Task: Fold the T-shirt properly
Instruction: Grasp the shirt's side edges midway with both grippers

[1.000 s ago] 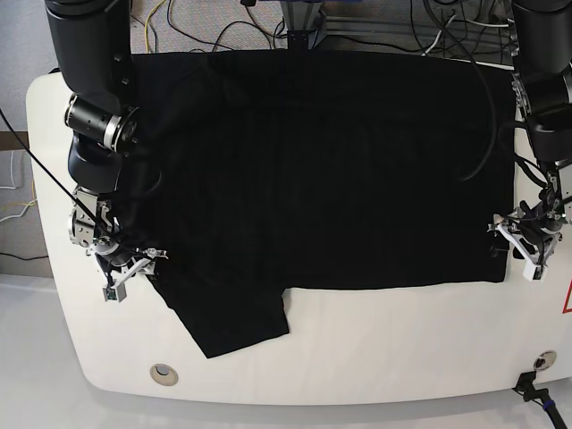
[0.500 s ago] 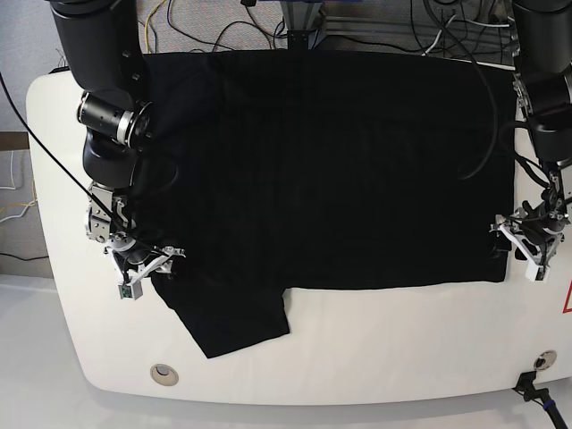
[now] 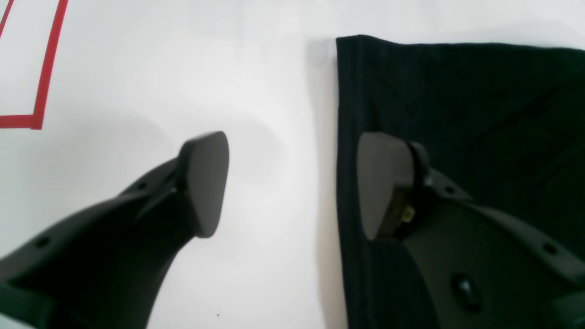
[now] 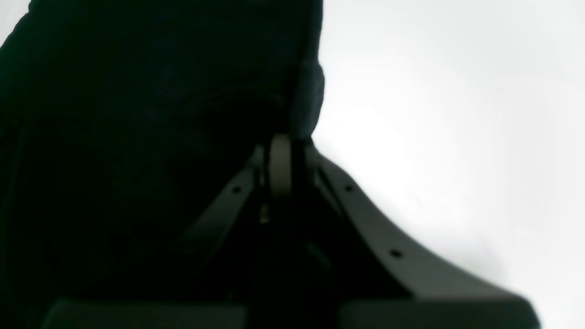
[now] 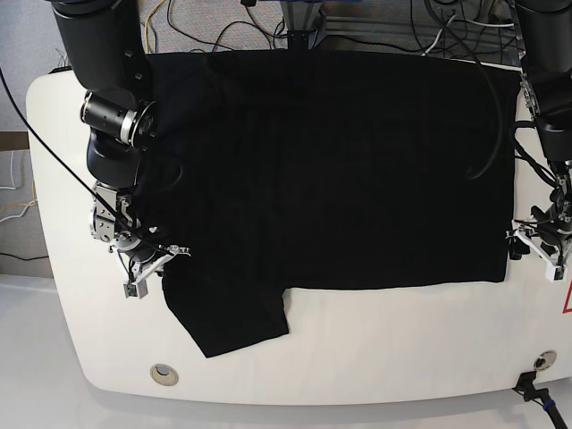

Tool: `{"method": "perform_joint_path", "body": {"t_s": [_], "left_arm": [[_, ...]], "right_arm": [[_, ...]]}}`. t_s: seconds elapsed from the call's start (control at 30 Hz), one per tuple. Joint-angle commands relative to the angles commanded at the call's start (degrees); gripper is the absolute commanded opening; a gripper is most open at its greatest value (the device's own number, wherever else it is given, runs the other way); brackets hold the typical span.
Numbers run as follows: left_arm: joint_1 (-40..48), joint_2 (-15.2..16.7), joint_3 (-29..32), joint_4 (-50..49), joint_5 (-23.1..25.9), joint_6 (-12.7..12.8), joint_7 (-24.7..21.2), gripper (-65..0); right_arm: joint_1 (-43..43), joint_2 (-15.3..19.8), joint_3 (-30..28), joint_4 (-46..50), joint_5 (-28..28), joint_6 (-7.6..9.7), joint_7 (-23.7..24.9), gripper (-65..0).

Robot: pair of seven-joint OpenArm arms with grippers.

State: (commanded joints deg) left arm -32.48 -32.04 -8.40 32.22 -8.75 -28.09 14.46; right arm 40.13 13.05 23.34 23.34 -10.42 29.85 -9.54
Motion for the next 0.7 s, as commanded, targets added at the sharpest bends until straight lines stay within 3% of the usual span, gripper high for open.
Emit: {"method": "perform_joint_path", "body": {"t_s": [0.27, 0.4, 0.5, 0.6, 0.7], "left_arm": [[0.3, 4.3, 0.0, -0.1, 0.1, 0.2, 0.0, -24.5], [-0.1, 4.4, 0.0, -3.0, 0.1, 0.3, -0.3, -24.6], [0.0, 4.4, 0.0, -5.2, 0.1, 0.4, -3.5, -24.7], [0.0, 4.3, 0.0, -8.3, 0.1, 3.1, -5.6, -24.6], [0.3, 4.3, 0.1, -9.3, 0.1, 3.5, -6.8, -24.5]], "right_arm": [[0.0, 0.0, 0.0, 0.0, 0.0, 0.18, 0.0, -65.0], [-1.1, 0.0, 0.0, 0.2, 0.0, 0.26, 0.0, -65.0], [-2.3, 0.0, 0.0, 2.3, 0.0, 0.26, 0.0, -65.0], [-3.5, 0.0, 0.0, 3.1, 0.2, 0.26, 0.0, -65.0], [-3.7, 0.0, 0.0, 3.1, 0.2, 0.26, 0.0, -65.0]]}}
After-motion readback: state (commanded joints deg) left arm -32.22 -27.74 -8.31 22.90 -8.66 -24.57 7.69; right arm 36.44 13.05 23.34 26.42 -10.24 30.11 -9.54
